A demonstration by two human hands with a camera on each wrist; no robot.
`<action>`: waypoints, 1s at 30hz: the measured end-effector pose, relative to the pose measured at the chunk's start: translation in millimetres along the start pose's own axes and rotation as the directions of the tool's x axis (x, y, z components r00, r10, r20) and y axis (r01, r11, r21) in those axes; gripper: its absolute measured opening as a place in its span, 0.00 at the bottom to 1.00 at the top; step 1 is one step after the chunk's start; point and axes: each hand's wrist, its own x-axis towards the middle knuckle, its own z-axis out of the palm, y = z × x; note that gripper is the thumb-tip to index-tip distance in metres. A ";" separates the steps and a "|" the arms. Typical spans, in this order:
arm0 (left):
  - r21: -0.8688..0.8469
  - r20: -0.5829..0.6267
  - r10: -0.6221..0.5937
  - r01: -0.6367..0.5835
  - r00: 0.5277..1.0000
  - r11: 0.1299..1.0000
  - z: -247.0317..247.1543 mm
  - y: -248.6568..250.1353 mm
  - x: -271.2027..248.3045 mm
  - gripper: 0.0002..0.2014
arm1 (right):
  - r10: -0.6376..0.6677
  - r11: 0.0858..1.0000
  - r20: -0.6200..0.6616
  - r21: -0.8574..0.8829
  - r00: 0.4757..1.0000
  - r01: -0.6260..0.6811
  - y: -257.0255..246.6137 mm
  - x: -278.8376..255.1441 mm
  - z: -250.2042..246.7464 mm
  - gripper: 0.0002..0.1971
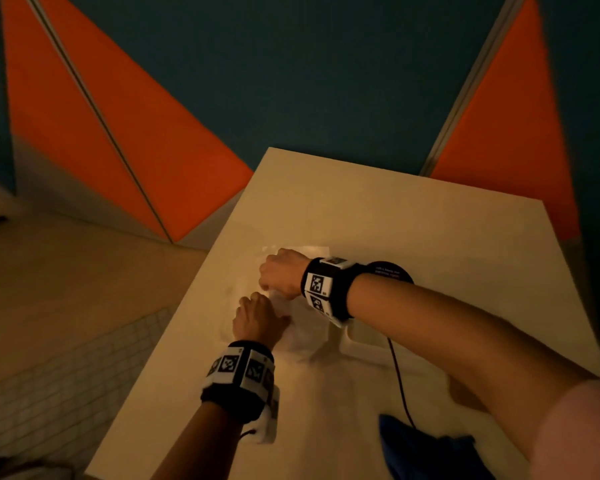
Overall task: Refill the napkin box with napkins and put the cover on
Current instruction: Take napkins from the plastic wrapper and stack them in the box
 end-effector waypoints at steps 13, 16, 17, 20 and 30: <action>-0.035 -0.113 0.150 -0.155 0.982 0.987 2.6 5.3 -16.3 0.14 | -0.083 0.996 -0.184 0.024 0.979 0.089 15.2 -15.2 12.8 0.12; -0.084 -0.120 0.211 -0.222 0.970 0.972 2.8 -0.6 -19.8 0.10 | 0.002 0.999 -0.233 0.053 0.973 0.010 31.8 -23.8 13.4 0.13; -0.118 -0.123 0.225 -0.239 0.967 0.964 2.9 -3.0 -21.5 0.10 | 0.042 0.996 -0.249 0.086 0.968 -0.021 39.2 -28.2 13.2 0.12; -0.244 -0.145 0.248 -0.277 0.958 0.929 1.1 -9.2 -27.9 0.13 | 0.180 0.966 -0.296 0.234 0.938 -0.111 60.8 -46.1 12.6 0.10; -0.249 -0.677 0.327 -0.623 0.659 0.742 -11.4 -10.2 -55.7 0.09 | 0.571 0.420 -0.282 0.907 0.771 0.021 78.2 -85.6 37.0 0.12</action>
